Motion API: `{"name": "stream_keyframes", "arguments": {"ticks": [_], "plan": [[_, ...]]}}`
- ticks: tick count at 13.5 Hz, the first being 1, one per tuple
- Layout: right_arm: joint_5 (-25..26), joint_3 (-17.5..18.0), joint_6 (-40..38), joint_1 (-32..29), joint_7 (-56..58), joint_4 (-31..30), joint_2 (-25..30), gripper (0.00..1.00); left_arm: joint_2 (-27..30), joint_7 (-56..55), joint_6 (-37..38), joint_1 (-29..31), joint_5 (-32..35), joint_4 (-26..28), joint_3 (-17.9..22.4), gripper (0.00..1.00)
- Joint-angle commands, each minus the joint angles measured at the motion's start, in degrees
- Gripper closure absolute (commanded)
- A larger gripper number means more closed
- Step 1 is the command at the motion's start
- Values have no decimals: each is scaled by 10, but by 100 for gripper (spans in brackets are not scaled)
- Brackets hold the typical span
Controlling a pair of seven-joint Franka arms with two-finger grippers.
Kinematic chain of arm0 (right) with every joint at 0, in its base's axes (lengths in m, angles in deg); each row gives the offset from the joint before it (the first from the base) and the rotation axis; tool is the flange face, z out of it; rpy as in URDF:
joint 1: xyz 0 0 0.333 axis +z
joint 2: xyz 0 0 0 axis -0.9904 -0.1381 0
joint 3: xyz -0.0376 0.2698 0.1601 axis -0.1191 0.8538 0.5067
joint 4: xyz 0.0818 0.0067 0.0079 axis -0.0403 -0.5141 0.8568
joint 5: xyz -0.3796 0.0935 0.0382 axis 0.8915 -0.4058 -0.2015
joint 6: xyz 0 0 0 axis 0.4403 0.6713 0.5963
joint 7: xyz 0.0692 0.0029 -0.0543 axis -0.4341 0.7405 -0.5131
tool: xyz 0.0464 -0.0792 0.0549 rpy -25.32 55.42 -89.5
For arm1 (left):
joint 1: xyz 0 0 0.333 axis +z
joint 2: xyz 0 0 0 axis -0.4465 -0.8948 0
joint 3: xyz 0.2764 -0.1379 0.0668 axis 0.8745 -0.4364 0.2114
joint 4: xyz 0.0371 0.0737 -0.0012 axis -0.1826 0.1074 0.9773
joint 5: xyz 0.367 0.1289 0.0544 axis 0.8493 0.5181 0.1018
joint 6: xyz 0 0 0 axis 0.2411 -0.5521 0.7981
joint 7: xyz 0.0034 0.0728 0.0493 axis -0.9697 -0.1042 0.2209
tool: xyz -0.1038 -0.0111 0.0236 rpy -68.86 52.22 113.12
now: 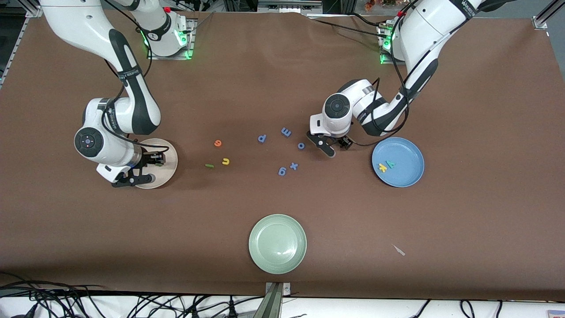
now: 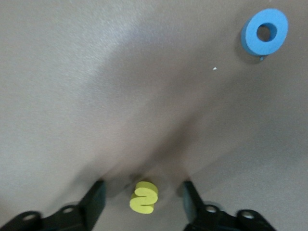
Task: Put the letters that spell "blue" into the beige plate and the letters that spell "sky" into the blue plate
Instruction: 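Carry the green b to the white plate while the left gripper grasps the 2, then drop the yellow 2 in the blue plate while the right gripper grasps the c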
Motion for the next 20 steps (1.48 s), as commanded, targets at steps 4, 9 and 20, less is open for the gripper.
{"name": "stream_keyframes", "arguments": {"ticks": [4, 9, 20], "plan": [[-1, 83, -3, 7, -164, 38, 4, 0, 14, 52, -5, 18, 20, 14, -2, 98], [-1, 140, 9, 9, -286, 82, -38, 0, 74, 52, 85, 18, 8, -26, -11, 100], [-1, 147, 97, 67, -411, 84, -105, 0, 48, 180, 176, 159, 14, -62, -4, 100]]}}
